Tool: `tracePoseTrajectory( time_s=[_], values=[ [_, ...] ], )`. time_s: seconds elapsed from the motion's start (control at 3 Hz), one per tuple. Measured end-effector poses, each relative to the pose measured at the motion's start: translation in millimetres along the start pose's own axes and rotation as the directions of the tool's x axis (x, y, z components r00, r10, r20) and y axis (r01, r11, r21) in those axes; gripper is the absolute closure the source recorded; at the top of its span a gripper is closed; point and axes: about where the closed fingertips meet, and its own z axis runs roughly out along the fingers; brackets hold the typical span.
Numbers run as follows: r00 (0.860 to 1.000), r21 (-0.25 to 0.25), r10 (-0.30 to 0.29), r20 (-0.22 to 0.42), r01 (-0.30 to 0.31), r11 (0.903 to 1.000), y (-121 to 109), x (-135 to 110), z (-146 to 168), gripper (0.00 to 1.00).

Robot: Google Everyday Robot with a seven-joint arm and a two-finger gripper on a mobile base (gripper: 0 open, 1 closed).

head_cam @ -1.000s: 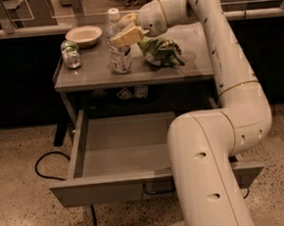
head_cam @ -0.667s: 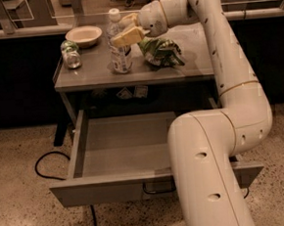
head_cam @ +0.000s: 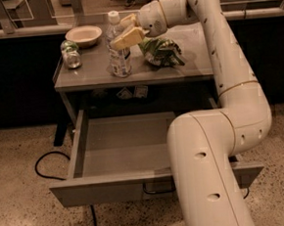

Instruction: Pick blue plastic bottle from top drawer and place on counter

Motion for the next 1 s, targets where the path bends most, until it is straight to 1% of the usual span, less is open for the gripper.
tracePoseTrajectory(
  time_s=[0.33, 0.67, 1.0],
  values=[
    [1.0, 0.0, 0.0, 0.0, 0.0, 1.0, 0.0, 0.0, 0.0, 0.12],
    [1.0, 0.0, 0.0, 0.0, 0.0, 1.0, 0.0, 0.0, 0.1, 0.0],
    [1.0, 0.0, 0.0, 0.0, 0.0, 1.0, 0.0, 0.0, 0.1, 0.0]
  ],
)
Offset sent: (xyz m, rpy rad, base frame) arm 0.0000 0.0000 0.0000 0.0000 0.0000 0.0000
